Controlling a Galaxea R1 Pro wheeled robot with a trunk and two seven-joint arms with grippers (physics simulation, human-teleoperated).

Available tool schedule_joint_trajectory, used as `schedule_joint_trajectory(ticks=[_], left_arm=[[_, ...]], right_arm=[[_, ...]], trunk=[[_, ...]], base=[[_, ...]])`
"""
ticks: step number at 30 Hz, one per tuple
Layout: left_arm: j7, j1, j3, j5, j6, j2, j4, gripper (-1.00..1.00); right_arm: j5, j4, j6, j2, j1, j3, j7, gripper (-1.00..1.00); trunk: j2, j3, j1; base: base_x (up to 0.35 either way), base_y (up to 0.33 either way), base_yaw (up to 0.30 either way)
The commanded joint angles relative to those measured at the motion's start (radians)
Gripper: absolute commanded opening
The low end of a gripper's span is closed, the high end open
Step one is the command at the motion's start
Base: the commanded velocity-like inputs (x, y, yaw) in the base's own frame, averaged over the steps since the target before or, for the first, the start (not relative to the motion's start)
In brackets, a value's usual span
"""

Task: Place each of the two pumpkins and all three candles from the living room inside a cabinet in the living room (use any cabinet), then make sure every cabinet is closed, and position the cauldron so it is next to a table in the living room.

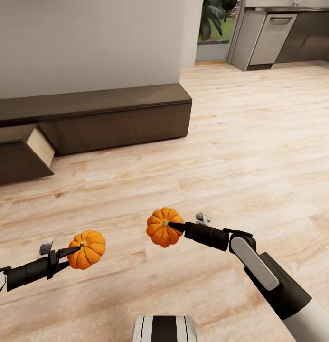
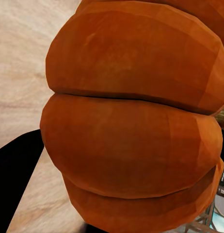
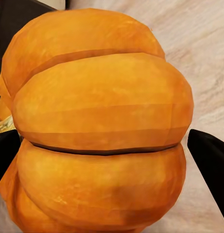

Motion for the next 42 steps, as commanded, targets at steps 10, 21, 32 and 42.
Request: schedule_joint_trajectory(ticks=[10,21,32,42], left_arm=[[-0.002,-0.001,0.001,-0.002,0.004,0.0,0.003,-1.0],[-0.002,-0.001,0.001,-0.001,0.004,-0.002,0.003,-1.0],[-0.001,-0.001,0.001,0.0,0.004,-0.002,0.003,-1.0],[-0.001,-0.001,0.001,0.0,0.004,-0.002,0.003,-1.0]], right_arm=[[-0.001,-0.002,0.0,-0.001,0.0,0.001,0.002,-1.0],[-0.001,-0.003,-0.003,-0.001,0.0,0.001,0.002,-1.0],[-0.001,-0.003,-0.003,-0.001,0.0,0.001,0.002,-1.0],[-0.001,-0.002,-0.004,-0.001,0.0,0.001,0.003,-1.0]], trunk=[[0.002,0.029,-0.005],[0.005,0.071,-0.01],[0.081,0.106,-0.052],[0.151,0.137,-0.09]], base=[[0.0,0.0,0.127],[0.0,0.0,0.002],[0.0,0.0,0.0],[0.0,0.0,0.0]])
